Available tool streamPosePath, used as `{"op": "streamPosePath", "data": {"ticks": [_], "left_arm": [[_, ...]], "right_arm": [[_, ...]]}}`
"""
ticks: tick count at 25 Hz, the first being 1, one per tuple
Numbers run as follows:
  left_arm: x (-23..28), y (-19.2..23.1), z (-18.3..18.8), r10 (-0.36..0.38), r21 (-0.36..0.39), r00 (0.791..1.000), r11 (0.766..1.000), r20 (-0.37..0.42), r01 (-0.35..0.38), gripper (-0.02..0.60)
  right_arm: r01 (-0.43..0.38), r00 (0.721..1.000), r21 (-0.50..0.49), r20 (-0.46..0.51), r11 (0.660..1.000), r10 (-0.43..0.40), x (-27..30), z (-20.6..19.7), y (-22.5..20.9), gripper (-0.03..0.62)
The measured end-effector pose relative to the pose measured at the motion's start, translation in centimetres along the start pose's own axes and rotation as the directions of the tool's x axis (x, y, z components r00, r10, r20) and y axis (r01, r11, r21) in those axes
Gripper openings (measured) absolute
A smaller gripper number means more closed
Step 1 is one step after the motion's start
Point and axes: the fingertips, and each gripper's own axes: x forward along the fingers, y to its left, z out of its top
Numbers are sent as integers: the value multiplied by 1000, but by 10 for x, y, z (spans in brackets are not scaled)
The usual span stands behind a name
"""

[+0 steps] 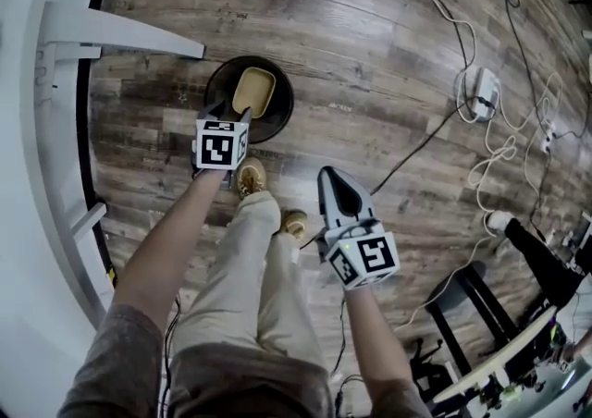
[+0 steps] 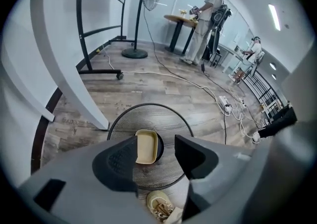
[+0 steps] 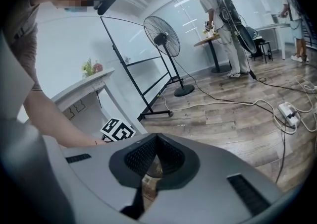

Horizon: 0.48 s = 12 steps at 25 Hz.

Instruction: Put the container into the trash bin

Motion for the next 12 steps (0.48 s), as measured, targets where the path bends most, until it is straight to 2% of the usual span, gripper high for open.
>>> {"op": "streamPosePath", "data": {"ticks": [4,9,12], "left_arm": [[-51,-19,16,-20,-22,999,1000,41,21,221],[-123,-48,41,-65,49,990,997,125,59,224],[-174,-65,59,-92,59,981,995,172,83,227]], "right_arm": [[-14,1000,-12,16,1000,15,-15,26,20,2],[-33,998,-42,55,999,35,-38,62,51,2],[-34,996,-58,84,998,39,-56,88,67,1]]}}
